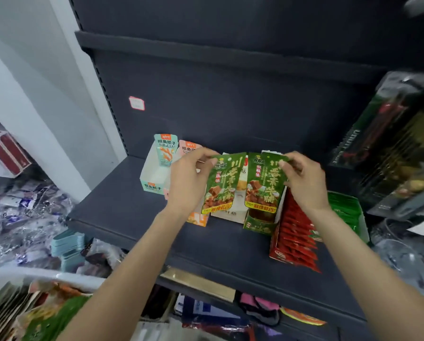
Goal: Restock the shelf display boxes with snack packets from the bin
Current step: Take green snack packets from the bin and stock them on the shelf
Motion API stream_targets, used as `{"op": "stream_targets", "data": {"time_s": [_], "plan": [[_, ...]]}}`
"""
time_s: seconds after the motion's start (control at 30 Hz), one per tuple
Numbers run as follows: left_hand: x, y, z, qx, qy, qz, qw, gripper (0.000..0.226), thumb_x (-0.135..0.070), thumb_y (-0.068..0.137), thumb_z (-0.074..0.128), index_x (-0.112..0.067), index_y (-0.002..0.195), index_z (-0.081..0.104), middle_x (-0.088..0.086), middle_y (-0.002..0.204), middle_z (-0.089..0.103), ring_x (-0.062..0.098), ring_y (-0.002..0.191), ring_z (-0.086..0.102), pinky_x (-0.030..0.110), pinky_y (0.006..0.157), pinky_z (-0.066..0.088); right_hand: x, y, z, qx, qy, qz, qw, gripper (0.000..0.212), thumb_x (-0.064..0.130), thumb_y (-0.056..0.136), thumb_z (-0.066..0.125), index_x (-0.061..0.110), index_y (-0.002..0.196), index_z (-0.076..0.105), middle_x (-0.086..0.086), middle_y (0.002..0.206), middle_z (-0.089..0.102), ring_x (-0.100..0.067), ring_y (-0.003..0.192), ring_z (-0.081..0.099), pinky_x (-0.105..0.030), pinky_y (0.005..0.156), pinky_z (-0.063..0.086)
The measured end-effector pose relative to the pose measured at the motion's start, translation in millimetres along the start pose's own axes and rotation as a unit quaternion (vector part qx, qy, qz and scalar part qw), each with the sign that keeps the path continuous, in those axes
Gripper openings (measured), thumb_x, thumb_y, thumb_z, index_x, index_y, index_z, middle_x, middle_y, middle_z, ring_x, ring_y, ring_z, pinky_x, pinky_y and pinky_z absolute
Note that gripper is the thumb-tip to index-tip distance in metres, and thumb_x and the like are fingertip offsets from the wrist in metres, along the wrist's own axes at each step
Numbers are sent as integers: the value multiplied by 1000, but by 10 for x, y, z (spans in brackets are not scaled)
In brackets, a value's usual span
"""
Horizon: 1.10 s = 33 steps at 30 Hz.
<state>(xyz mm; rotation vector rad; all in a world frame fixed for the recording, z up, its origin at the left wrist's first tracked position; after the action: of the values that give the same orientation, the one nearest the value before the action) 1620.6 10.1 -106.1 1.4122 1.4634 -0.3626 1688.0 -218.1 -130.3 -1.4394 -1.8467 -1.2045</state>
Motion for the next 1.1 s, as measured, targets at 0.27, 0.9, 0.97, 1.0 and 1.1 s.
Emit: {"op": "stream_targets", "data": {"time_s": [0.27,0.9,0.97,1.0,1.1], "plan": [[36,417,394,48,-14,39,998,11,-12,90,59,-16,95,68,-11,83,64,-1,76,57,4,68,40,-357,347,-77,-36,-3,32,999,11,17,94,55,22,89,62,5,85,67,-16,84,66,-50,79,55],[275,586,626,119,-112,-25,986,16,-13,91,59,-27,91,66,-10,88,68,12,88,63,45,80,55,-780,357,174,43,-178,36,982,19,-1,84,65,9,98,71,-1,97,67,-8,88,58,-13,77,42],[280,593,671,127,-120,-28,984,17,-12,90,59,-27,90,67,-10,87,68,12,88,63,44,79,56,-808,349,176,48,-205,21,977,20,-1,84,64,10,100,70,-4,97,68,-12,88,61,-19,78,45],[278,600,692,131,-123,-29,983,17,-12,90,59,-27,90,67,-9,88,68,13,89,63,44,79,56,-816,346,175,51,-211,19,976,20,0,85,64,11,101,70,-4,96,68,-13,88,62,-20,77,46],[264,614,772,145,-141,-27,979,18,-12,90,59,-29,89,66,-7,89,69,15,90,63,40,78,57,-832,348,160,67,-191,35,979,20,1,84,65,11,101,69,-2,95,68,-11,88,62,-13,76,43]]}}
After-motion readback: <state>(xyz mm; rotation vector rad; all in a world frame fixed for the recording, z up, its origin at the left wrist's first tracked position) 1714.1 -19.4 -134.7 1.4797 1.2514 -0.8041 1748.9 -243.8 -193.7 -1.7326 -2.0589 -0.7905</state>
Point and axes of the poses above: each hand's wrist, its own y-axis towards the middle knuckle, its own z-axis out of the palm, x = y × z, the point moved 5 cm from there along y, towards the middle knuckle
